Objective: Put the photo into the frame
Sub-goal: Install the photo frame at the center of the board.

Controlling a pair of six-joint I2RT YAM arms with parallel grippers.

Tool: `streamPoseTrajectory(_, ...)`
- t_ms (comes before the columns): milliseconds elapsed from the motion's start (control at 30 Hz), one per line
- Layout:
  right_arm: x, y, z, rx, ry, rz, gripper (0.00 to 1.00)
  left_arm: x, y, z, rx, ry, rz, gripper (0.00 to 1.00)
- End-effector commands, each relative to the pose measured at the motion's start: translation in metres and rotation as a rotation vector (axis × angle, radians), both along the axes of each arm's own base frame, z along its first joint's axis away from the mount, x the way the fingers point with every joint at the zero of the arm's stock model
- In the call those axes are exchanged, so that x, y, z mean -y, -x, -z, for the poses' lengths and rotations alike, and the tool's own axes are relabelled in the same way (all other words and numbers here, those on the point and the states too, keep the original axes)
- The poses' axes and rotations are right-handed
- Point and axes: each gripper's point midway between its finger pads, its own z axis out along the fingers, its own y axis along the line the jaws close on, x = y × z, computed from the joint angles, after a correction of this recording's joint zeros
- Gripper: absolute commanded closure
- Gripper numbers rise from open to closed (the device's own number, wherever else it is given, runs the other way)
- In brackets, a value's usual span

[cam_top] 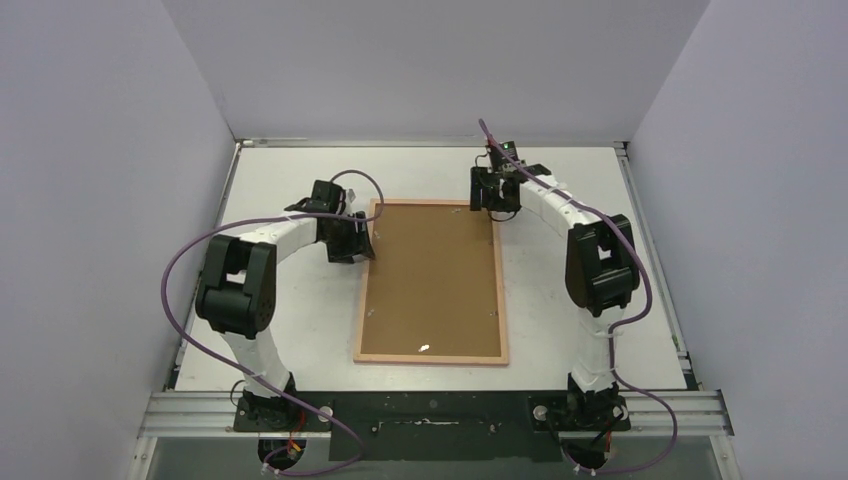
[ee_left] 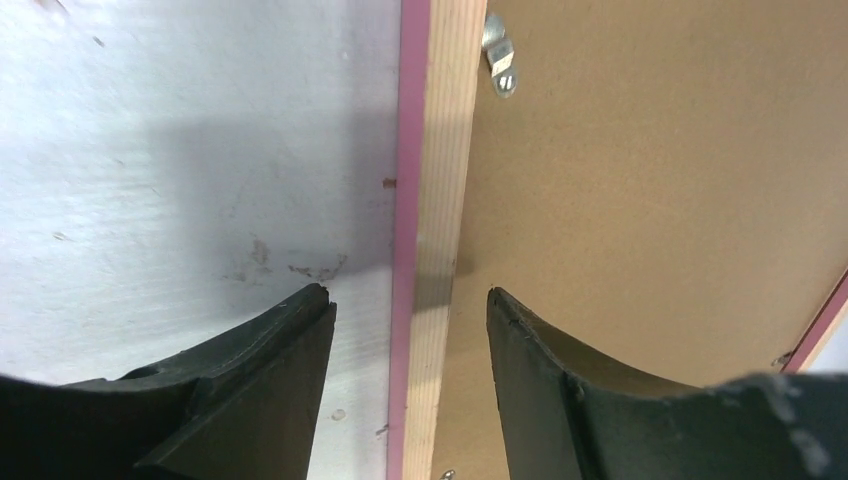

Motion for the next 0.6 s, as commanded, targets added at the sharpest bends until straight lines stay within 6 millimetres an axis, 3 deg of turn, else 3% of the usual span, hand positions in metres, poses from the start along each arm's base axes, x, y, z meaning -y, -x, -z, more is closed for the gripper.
streamPoseTrajectory(0, -0.009, -0.021, -0.001, 0.035, 0.059, -0.055, 0.37, -0.003, -0.049, -0.037, 0.164, -0.023, -0.02, 0.44)
streamPoseTrajectory(133, -0.024, -0.025, 0.002, 0.021, 0.001, -0.069, 0.5, 0.004, -0.09, -0.055, 0.249, -0.029, 0.016, 0.44)
streamPoseTrajectory(267, -0.04, -0.029, -0.002, 0.065, -0.149, 0.034, 0.59, 0.021, -0.137, -0.077, 0.373, 0.017, 0.056, 0.45)
streamPoseTrajectory(433, -0.049, -0.033, 0.004, 0.039, -0.282, 0.19, 0.55, 0.053, -0.193, -0.093, 0.505, 0.143, 0.095, 0.45)
streamPoseTrajectory(567, -0.049, -0.033, 0.008, -0.003, -0.347, 0.249, 0.52, 0.081, -0.223, -0.085, 0.523, 0.269, 0.13, 0.48)
